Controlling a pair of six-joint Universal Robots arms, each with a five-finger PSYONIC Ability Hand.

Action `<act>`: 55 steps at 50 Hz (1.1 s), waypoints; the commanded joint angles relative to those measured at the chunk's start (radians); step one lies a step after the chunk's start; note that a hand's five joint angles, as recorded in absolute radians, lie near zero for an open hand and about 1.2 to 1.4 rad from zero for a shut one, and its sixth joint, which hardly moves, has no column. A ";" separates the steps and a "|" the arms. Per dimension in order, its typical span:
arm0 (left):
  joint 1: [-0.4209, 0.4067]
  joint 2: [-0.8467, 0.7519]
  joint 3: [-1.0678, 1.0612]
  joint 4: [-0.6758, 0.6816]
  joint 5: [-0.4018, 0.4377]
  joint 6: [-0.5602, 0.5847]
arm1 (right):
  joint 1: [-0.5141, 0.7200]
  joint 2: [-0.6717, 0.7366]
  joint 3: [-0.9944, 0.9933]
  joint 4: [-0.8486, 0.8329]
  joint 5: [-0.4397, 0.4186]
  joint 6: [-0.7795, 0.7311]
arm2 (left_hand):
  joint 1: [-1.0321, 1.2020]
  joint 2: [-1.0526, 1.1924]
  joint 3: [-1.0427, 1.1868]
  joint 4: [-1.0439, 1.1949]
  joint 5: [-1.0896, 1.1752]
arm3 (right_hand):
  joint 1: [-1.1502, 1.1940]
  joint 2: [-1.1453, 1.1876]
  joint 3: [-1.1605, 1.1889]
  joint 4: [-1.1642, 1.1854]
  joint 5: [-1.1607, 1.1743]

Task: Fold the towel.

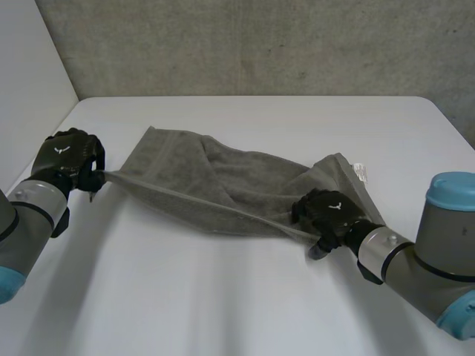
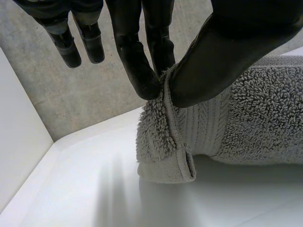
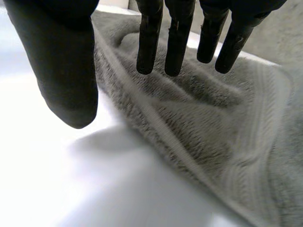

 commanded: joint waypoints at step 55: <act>0.083 0.024 0.016 -0.028 0.055 -0.105 | -0.124 0.010 -0.018 -0.067 0.025 0.028 | 0.097 0.042 -0.052 -0.059 0.076 | 0.785 0.763 -0.044 -0.076 0.813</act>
